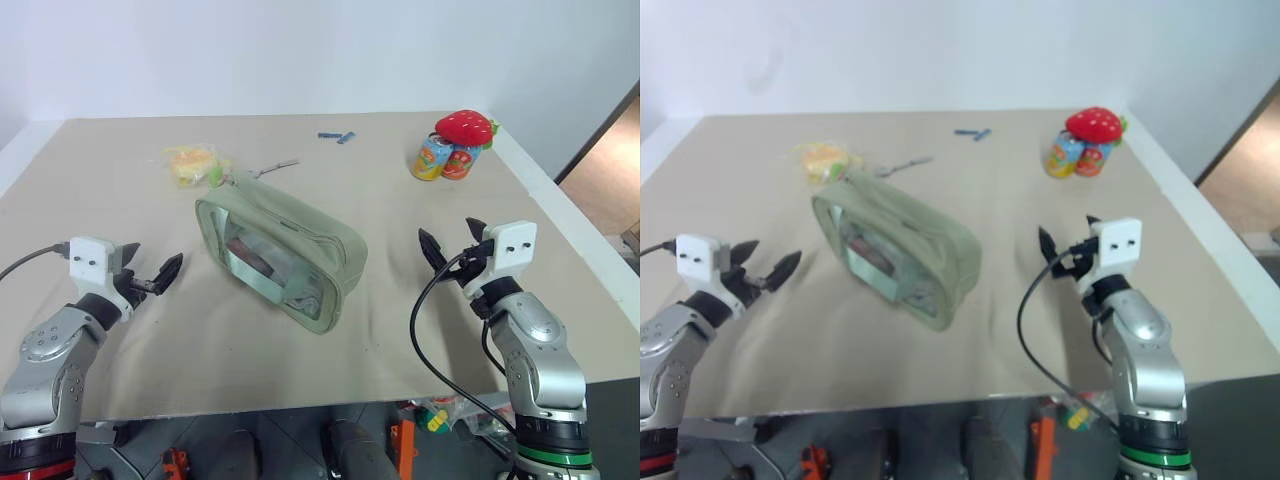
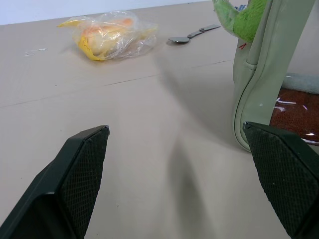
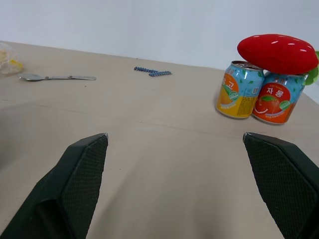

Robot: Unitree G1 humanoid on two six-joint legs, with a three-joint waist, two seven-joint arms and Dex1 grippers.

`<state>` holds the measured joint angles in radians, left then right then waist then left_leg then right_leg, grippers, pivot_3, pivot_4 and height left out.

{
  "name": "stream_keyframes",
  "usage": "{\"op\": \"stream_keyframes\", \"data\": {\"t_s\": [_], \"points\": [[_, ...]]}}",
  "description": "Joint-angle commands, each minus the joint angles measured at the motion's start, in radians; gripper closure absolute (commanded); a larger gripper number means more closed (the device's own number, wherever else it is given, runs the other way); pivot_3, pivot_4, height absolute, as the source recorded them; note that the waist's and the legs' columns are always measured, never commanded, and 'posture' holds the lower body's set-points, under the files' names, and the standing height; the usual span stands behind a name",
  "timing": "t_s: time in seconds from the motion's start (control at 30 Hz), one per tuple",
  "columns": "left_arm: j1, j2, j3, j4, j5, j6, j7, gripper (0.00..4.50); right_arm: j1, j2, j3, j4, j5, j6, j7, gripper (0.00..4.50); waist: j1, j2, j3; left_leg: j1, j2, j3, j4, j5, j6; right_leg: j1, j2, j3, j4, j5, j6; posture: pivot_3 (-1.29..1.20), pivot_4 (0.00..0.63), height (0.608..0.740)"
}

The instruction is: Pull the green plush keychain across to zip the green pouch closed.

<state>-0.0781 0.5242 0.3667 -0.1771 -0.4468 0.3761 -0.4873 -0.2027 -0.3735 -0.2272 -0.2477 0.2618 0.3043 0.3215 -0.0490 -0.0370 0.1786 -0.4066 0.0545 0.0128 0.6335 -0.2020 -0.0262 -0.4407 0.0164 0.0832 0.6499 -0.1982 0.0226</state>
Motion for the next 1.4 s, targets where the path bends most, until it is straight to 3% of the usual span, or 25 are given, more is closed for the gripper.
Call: {"op": "stream_keyframes", "data": {"t_s": [0.03,0.47,0.6,0.67,0.87,1.07,1.4], "points": [[-0.018,0.012,0.017,-0.01,-0.003,-0.028,-0.009,0.05,-0.019,-0.016,-0.009,-0.003,0.024,0.0,0.025,0.0,0.0,0.0,0.0,0.0,0.0,0.0,0.0,0.0,0.0,0.0,0.0,0.0,0.0,0.0,0.0,0.0,0.15,0.74],[-0.017,0.008,-0.001,-0.049,-0.026,-0.052,-0.055,0.05,-0.035,-0.023,0.024,0.028,0.024,-0.002,0.077,0.0,0.0,0.0,0.0,0.0,0.0,0.0,0.0,0.0,0.0,0.0,0.0,0.0,0.0,0.0,0.0,0.0,0.15,0.74],[-0.011,0.043,-0.003,-0.081,-0.071,-0.038,-0.144,0.05,-0.054,-0.041,0.023,0.049,0.05,-0.004,0.134,0.0,0.0,0.0,0.0,0.0,0.0,0.0,0.0,0.0,0.0,0.0,0.0,0.0,0.0,0.0,0.0,0.0,0.15,0.74],[-0.002,0.073,0.006,-0.121,-0.158,0.004,-0.232,0.05,-0.067,-0.06,0.011,0.051,0.083,0.017,0.173,0.0,-0.001,0.0,0.0,0.0,0.0,0.001,0.0,0.0,0.0,0.0,0.0,0.0,0.0,0.0,0.0,0.0,0.15,0.74],[0.016,0.294,-0.041,-0.307,-0.401,0.193,-0.526,0.05,-0.185,-0.256,-0.045,0.076,0.314,0.216,0.431,0.0,-0.001,0.001,0.001,0.0,0.0,0.002,0.0,0.0,0.0,-0.001,0.0,0.001,-0.001,0.0,0.001,0.0,0.15,0.74],[0.021,0.367,-0.085,-0.421,-0.53,0.286,-0.598,0.05,-0.36,-0.4,0.004,0.075,0.497,0.445,0.604,0.0,-0.005,0.001,0.002,0.001,0.001,0.002,0.0,0.0,0.001,-0.001,0.001,0.001,-0.001,0.0,0.001,0.0,0.15,0.74],[-0.052,0.353,-0.198,-0.413,-0.498,0.271,-0.62,0.05,-0.381,-0.254,0.192,0.048,0.46,0.433,0.605,0.0,-0.002,0.001,0.002,-0.001,0.003,0.001,0.0,-0.001,0.001,-0.001,0.003,0.001,-0.001,-0.001,0.0,0.0,0.15,0.74]]}}
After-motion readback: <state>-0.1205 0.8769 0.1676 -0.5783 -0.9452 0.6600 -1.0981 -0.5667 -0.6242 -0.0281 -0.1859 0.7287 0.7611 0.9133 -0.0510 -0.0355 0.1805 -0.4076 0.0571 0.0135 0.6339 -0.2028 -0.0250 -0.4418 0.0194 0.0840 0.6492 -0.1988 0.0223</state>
